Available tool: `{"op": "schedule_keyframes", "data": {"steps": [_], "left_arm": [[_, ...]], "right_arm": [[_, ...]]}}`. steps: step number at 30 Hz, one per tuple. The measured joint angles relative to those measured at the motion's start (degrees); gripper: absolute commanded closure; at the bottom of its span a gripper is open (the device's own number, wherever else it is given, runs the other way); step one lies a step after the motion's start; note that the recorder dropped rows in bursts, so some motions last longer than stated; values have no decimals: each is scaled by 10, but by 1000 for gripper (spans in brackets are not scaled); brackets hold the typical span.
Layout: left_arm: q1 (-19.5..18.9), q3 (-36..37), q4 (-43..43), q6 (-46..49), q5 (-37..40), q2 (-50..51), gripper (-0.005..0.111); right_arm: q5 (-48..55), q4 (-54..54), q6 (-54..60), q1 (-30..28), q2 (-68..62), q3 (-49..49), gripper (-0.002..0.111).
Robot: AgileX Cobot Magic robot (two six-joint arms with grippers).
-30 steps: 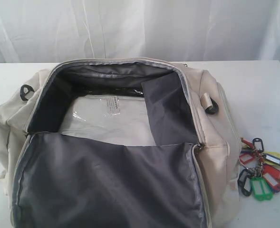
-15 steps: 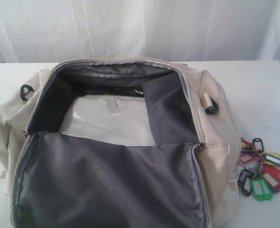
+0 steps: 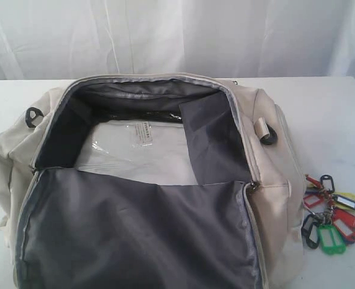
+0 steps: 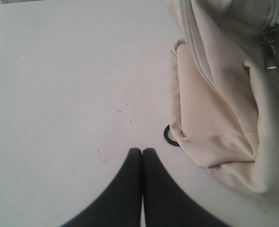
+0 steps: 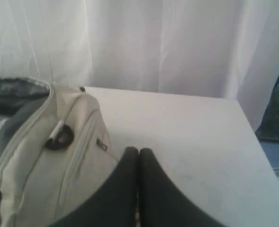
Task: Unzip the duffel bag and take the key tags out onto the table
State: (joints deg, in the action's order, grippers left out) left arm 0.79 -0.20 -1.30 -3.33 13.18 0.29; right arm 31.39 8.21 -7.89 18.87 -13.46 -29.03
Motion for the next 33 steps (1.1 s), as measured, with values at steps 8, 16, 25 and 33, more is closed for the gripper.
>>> {"op": "schedule_keyframes", "data": {"steps": [8,16,25,33], "left_arm": [[0,0,0,2,0,0,107],[0,0,0,4,0,0,107],[0,0,0,4,0,0,107],[0,0,0,4,0,0,107]], "right_arm": [[-152,1,1,0,94,232,108],[-135,1,1,-26,131,288,108],[-126,-55,49,-179,131,289,108],[-126,-109,97,-136,131,289,108]]}}
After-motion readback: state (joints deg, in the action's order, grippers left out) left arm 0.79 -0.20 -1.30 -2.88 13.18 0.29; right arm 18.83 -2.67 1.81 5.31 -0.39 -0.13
